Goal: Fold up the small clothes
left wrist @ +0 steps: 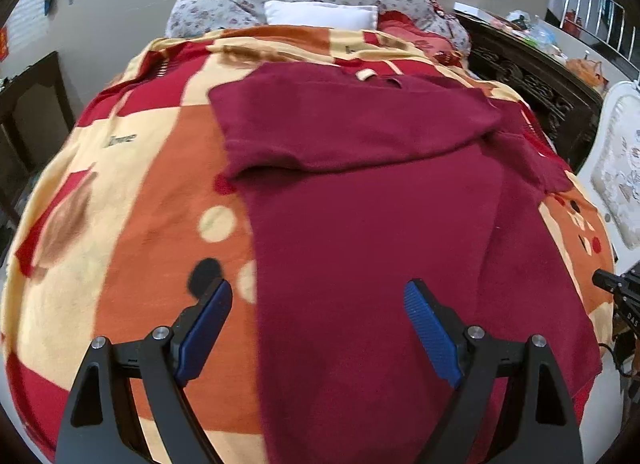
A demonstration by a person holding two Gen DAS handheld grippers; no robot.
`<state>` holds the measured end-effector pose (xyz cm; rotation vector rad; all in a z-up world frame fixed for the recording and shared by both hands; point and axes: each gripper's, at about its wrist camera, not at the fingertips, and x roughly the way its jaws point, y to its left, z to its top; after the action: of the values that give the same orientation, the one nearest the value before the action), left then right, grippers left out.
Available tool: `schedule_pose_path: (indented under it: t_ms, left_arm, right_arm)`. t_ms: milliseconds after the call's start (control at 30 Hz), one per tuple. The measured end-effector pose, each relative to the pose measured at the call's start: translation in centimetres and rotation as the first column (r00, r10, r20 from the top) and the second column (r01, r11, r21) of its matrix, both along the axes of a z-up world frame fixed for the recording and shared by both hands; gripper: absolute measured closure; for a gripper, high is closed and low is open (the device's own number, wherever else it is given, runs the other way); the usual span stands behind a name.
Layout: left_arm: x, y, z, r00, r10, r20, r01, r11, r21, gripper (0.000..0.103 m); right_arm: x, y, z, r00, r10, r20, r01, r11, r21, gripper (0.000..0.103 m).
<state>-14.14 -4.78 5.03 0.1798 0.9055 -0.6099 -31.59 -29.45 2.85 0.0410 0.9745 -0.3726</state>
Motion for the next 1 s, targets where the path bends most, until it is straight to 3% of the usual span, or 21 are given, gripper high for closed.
schedule_pose_path:
  t_ms: [133, 267, 367, 433, 467, 567, 700, 767, 900, 967, 1000]
  left_arm:
    - [-0.4, -2.2, -0.8, 0.999, -0.043, -0.031, 0.043, 0.999, -0.001, 0.016]
    - [-1.4, -4.6, -0.6, 0.996, -0.090, -0.004, 0.090, 0.996, 0.011, 0.016]
    - [-1.8, -5.9, -0.6, 0.994, -0.113, 0.010, 0.113, 0.993, 0.017, 0.016]
    - [-1.7, -6.4, -0.8, 0.993, -0.122, 0.004, 0.121, 0.992, 0.022, 0.016]
    - [-1.5, -6.8, -0.9, 0.992, -0.126, -0.002, 0.126, 0.992, 0.025, 0.016]
    - [-0.6, -7.7, -1.0, 0.992, -0.129, -0.010, 0.129, 0.991, 0.028, 0.016]
    - [0.6, -8.8, -0.3, 0.992, -0.129, -0.004, 0.129, 0.992, 0.010, 0.016]
    - [1.4, -9.5, 0.1, 0.992, -0.123, 0.002, 0.123, 0.992, 0.004, 0.016]
    - [2.8, -10.5, 0.2, 0.994, -0.108, -0.004, 0.108, 0.994, -0.001, 0.016]
    - [3.4, -10.9, 0.0, 0.995, -0.102, -0.010, 0.102, 0.995, 0.001, 0.016]
    - [3.6, -11.0, -0.1, 0.995, -0.101, -0.012, 0.101, 0.995, 0.002, 0.016]
  right_arm:
    - [-1.7, -4.4, -0.7, 0.994, -0.092, 0.062, 0.075, 0.969, 0.237, 0.102]
    - [-1.2, -8.5, -0.5, 0.971, -0.197, 0.132, 0.153, 0.945, 0.290, 0.100]
    - [-0.4, -13.0, -0.4, 0.935, -0.316, 0.159, 0.253, 0.912, 0.324, 0.081]
    - [0.1, -16.1, -0.5, 0.903, -0.391, 0.177, 0.313, 0.882, 0.352, 0.055]
    - [0.2, -17.7, -0.6, 0.882, -0.433, 0.185, 0.343, 0.861, 0.376, 0.054]
    - [0.3, -22.3, -1.6, 0.823, -0.536, 0.191, 0.410, 0.791, 0.455, 0.053]
    - [1.0, -26.7, -3.6, 0.765, -0.626, 0.151, 0.463, 0.699, 0.545, 0.053]
    - [1.7, -28.2, -4.1, 0.739, -0.649, 0.180, 0.457, 0.680, 0.574, 0.053]
    - [3.3, -30.1, -4.6, 0.717, -0.669, 0.197, 0.461, 0.666, 0.586, 0.054]
    - [4.3, -30.8, -4.8, 0.714, -0.671, 0.198, 0.475, 0.673, 0.567, 0.064]
    - [4.5, -31.0, -4.8, 0.710, -0.675, 0.200, 0.487, 0.676, 0.553, 0.085]
